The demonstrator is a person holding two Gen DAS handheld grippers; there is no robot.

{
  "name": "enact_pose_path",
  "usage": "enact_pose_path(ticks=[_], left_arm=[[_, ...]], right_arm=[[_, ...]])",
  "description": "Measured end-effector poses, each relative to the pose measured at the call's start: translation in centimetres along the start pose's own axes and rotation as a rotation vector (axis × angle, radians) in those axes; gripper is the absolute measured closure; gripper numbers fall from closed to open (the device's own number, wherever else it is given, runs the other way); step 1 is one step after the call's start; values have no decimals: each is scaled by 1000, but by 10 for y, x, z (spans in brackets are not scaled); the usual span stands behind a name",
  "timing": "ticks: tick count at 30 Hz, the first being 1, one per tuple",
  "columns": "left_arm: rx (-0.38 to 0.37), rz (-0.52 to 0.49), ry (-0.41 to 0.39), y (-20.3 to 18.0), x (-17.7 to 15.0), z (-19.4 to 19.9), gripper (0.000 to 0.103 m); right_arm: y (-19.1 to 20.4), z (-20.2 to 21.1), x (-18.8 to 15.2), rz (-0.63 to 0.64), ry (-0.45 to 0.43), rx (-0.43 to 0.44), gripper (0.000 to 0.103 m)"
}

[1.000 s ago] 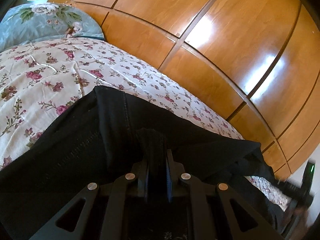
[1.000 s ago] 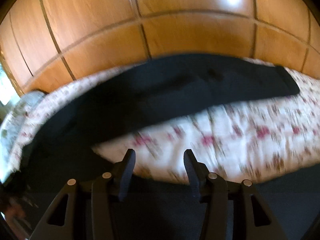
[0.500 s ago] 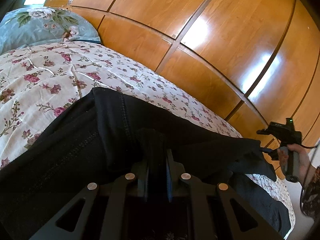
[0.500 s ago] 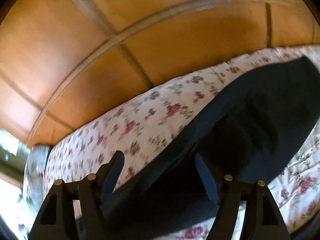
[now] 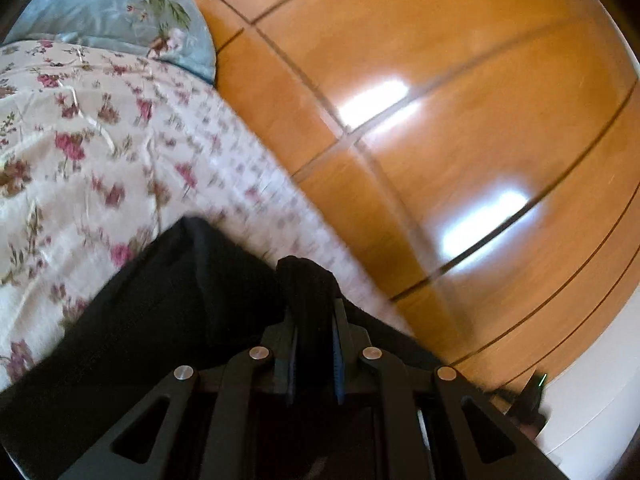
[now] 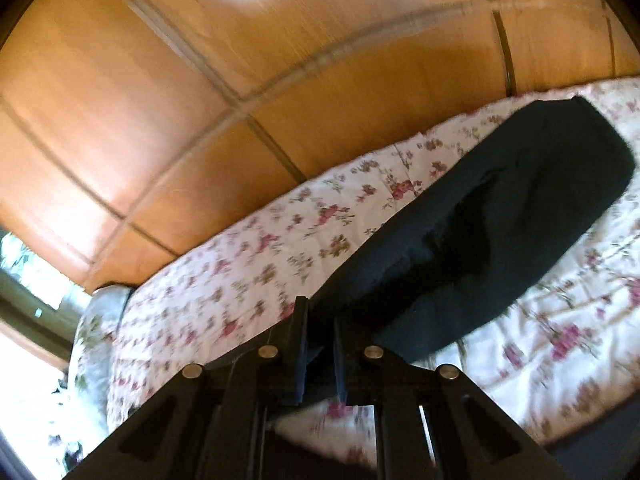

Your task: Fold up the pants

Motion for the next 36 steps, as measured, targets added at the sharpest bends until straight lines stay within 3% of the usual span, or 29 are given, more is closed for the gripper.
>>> enact_pose_path(ticks=[4, 8, 12, 15, 17, 21, 22, 27, 33, 36], left_arm=[[-59, 50, -31, 0, 13, 15, 90], [-52, 103, -39, 19, 9, 30, 90], [12, 107, -11, 39, -13, 40, 90], [35, 95, 3, 46, -27, 48, 75], [3, 115, 9, 46, -32, 55, 68], [-80, 193, 26, 47, -38, 68, 31], [-97, 218, 32, 47, -40, 71, 26], [-110, 331, 55, 51, -55, 77, 24], [-53, 301, 59, 46, -53, 81, 24], [42, 257, -12, 44, -40, 96, 24]], right_arm=[[2, 49, -34, 54, -76, 80, 92], [1, 74, -89, 154, -101, 58, 92], [-14, 69, -144, 192, -56, 13, 92], [-35, 45, -177, 208, 27, -42, 92], [-46, 39, -182, 185, 20, -23, 92], [-51, 33, -179, 175, -3, 2, 92], [-52, 31, -179, 175, -9, 7, 92], [-55, 34, -185, 147, -22, 37, 92], [-65, 41, -175, 20, 29, 104, 90], [-73, 46, -171, -40, 33, 118, 85]])
Point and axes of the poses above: each gripper's, at about its wrist camera, not at the fingertips, and z roughly against the way its jaws point, y to its left, x to its top, the point moved 2 cm from there along -z, roughly the way its jaws point, and after that the axes turned 1 degree about -z, right-handed, at the moved point
